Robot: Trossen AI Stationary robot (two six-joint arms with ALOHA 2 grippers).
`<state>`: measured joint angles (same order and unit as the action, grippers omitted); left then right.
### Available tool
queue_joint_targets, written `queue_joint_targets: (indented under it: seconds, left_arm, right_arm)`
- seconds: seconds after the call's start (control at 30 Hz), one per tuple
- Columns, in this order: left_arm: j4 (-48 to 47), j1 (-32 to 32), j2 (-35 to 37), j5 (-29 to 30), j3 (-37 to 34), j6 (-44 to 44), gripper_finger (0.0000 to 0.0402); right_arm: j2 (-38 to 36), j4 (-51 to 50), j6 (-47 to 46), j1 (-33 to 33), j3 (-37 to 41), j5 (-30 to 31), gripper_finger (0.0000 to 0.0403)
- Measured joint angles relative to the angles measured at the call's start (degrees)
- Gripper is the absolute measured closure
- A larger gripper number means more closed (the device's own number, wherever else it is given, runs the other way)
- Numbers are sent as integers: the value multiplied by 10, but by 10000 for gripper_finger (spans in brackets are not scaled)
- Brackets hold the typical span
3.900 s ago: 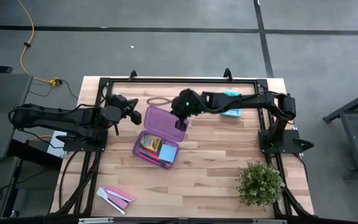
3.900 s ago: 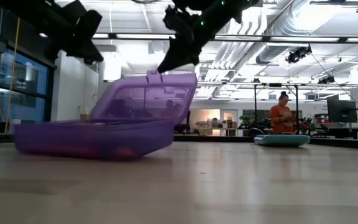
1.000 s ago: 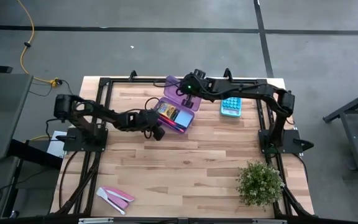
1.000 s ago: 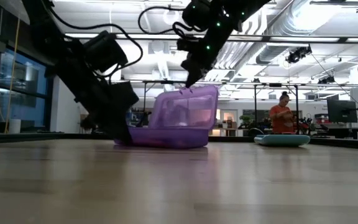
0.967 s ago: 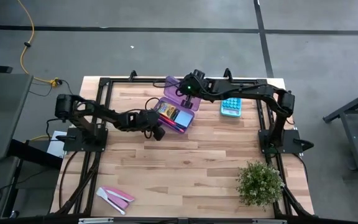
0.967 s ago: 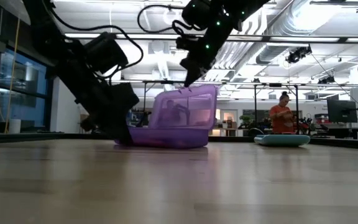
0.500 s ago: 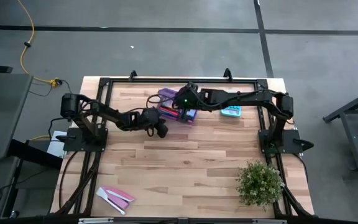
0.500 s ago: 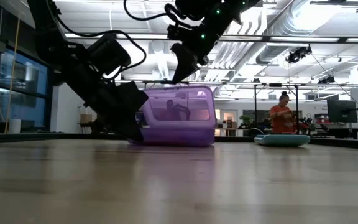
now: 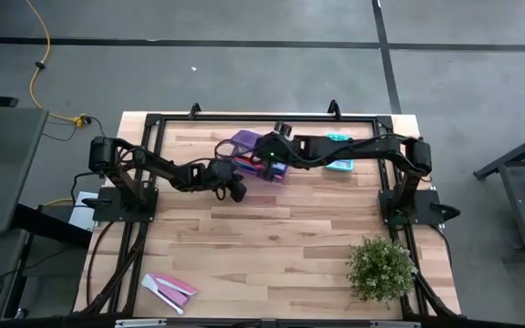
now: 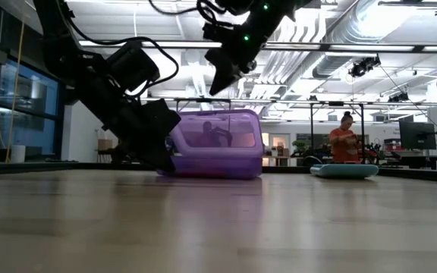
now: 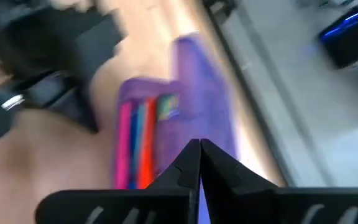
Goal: Pack school essentials
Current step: Close the violet supply box
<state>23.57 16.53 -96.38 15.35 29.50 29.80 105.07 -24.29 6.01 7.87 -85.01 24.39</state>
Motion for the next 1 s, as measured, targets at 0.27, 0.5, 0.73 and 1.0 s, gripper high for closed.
queue_joint_targets:
  seconds: [0.27, 0.5, 0.73, 1.0]
  left_arm:
    - [0, -2, 0, -5, 0, 0, 402]
    - [2, -2, 0, -32, 0, -4, 401]
    - [-84, 10, 56, -96, 0, -31, 401]
    - [-239, -21, 213, 2, 0, -41, 401]
  right_arm:
    - [23, 19, -61, 63, 1, -51, 401]
    - [75, 23, -77, 91, 2, -129, 402]
    - [83, 29, -80, 74, 2, -141, 403]
    - [94, 31, -88, 43, 2, -163, 403]
